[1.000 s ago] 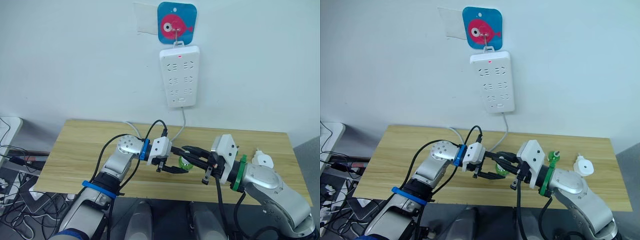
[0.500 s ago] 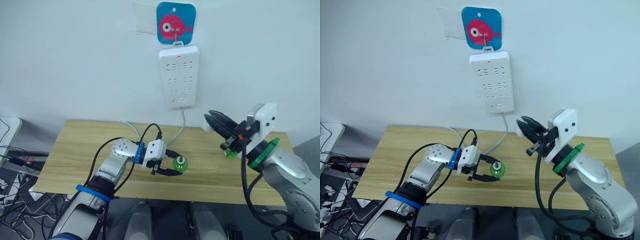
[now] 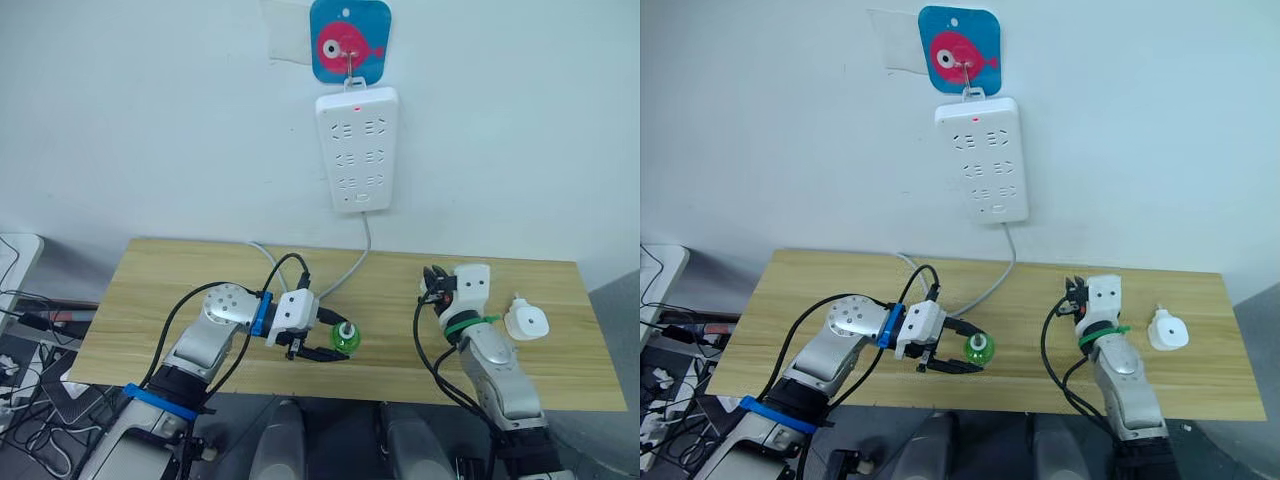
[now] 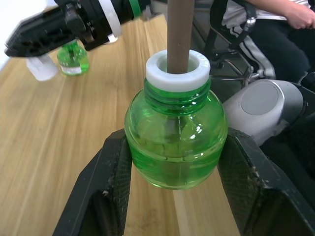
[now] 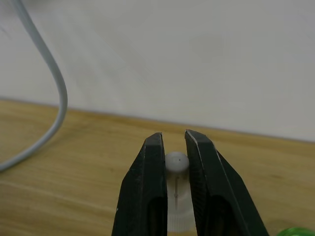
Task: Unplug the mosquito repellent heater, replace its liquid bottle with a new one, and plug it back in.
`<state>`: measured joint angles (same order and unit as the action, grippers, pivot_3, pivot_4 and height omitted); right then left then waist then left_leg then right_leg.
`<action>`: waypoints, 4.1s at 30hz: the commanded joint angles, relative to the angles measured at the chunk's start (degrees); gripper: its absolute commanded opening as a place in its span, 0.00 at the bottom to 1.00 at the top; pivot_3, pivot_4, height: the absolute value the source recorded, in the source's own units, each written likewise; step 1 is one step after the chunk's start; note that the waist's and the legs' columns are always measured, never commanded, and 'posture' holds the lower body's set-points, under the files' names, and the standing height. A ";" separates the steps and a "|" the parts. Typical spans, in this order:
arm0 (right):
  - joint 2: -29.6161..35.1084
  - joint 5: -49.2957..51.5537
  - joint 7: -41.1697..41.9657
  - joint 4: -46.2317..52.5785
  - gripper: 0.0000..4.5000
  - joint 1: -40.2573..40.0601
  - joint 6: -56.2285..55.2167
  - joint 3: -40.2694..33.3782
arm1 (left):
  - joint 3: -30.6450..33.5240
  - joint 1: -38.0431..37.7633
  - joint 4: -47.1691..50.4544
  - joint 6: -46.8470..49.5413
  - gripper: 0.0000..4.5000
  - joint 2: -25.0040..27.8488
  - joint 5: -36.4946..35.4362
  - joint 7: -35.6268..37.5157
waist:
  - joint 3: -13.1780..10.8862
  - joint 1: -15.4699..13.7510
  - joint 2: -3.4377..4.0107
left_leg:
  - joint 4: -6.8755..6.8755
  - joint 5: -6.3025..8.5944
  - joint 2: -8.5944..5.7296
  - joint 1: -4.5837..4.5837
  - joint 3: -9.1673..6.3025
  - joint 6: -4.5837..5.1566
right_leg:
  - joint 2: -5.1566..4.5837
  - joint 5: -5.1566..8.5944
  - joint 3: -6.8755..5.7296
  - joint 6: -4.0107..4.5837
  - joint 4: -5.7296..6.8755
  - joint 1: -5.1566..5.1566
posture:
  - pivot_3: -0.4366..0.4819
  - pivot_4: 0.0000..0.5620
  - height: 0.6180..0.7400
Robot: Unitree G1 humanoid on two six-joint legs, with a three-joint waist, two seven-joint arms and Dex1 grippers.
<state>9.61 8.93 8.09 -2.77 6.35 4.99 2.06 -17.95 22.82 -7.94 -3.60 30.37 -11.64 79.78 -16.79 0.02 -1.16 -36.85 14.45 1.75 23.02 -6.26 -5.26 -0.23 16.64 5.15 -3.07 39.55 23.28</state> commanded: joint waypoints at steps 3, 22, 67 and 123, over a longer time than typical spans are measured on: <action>-1.44 -3.74 -0.25 -8.08 0.05 2.78 -9.92 -0.49 | 2.19 -0.36 2.84 1.86 0.49 1.30 -1.16 -1.71 | -0.27 0.02 0.10 | 0.01 0.00 0.00 -0.02 0.03 0.00 | 0.00 0.00 0.04 0.00 0.01 0.00 | 0.70 0.59 1.00; -2.77 -5.12 1.38 -15.03 0.51 2.14 -15.06 -1.22 | 1.52 -1.88 5.40 4.33 0.49 1.37 -1.84 -1.90 | -1.28 -0.03 0.15 | 0.06 0.00 0.00 -0.02 0.05 0.00 | 0.01 0.02 0.09 -0.02 -0.01 0.03 | 0.69 0.60 1.00; 13.45 7.22 20.54 40.55 0.38 -11.62 20.92 13.37 | -0.69 4.51 -6.69 -7.66 0.49 -8.89 0.95 -3.31 | -1.35 0.10 0.16 | -0.02 -0.01 0.00 0.30 -0.13 -0.03 | -0.03 0.01 -0.11 -0.09 -0.46 0.02 | 0.62 0.47 1.00; 6.73 91.10 -39.09 52.22 0.18 -7.65 15.64 -6.05 | -0.64 6.22 -5.33 -35.08 0.52 -23.71 10.22 -38.12 | -1.19 1.05 0.10 | -0.12 -0.02 -0.07 0.32 -0.18 -0.03 | -0.12 -0.01 -0.15 -0.08 -0.14 0.03 | 0.57 0.48 1.00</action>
<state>15.89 99.16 -31.41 46.16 -1.42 21.56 -4.29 -17.82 29.50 -14.85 -37.16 6.88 -0.16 41.68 -17.98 1.07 -1.05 -36.96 14.42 1.68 23.34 -6.45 -5.29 -0.35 16.63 5.00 -3.15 39.42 23.31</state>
